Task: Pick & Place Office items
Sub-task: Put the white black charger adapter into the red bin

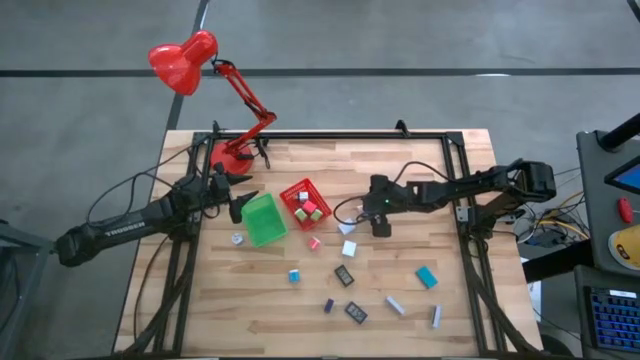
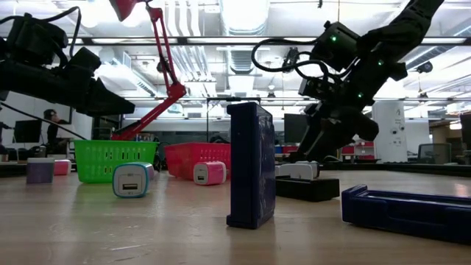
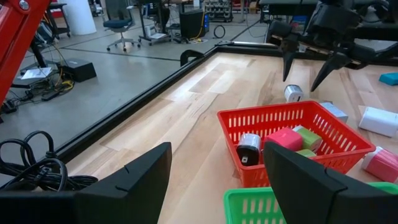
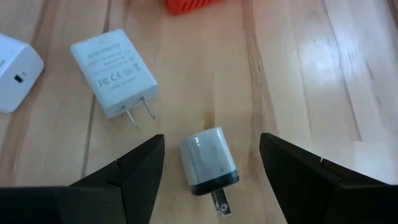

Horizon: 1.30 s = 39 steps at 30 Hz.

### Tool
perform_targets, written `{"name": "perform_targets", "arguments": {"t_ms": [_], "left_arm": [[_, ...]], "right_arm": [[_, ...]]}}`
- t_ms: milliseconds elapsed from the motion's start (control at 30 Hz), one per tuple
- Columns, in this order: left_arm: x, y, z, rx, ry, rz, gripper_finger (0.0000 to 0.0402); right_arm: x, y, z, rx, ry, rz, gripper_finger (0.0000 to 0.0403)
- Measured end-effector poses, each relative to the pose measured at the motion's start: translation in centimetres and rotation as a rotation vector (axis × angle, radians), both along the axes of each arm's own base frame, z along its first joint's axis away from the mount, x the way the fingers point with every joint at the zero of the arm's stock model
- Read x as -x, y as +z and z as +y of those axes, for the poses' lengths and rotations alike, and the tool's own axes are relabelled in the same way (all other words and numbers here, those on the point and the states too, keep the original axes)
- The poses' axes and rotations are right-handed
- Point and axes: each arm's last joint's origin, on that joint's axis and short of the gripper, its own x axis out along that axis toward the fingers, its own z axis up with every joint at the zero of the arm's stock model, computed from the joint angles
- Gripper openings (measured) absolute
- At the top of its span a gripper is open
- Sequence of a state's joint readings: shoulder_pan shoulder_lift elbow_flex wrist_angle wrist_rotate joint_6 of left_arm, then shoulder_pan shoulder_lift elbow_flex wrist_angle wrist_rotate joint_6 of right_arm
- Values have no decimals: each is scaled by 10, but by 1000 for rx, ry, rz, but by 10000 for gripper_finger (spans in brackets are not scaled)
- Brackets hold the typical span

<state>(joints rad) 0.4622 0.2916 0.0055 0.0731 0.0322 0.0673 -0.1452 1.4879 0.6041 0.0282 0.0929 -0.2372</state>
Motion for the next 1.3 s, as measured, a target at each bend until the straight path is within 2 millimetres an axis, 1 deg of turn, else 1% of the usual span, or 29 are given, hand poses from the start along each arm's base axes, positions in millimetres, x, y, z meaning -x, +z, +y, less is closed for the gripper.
{"name": "perform_targets", "arguments": {"t_ms": [133,300,667,933,1300], "left_arm": [[0,0,0,0,0,0,257],[0,0,0,0,0,0,257],[0,0,0,0,0,0,257],[0,0,0,0,0,0,257],[0,0,0,0,0,0,257]], "right_arm": [[3,-4,0,3,-1,-17,258],[8,-9,-5,-39,-12,-44,258],[12,-14,-12,-101,-17,-59,258],[12,-14,-12,-138,-16,-63,258],[17,-19,-12,-193,-68,-53,258]]}}
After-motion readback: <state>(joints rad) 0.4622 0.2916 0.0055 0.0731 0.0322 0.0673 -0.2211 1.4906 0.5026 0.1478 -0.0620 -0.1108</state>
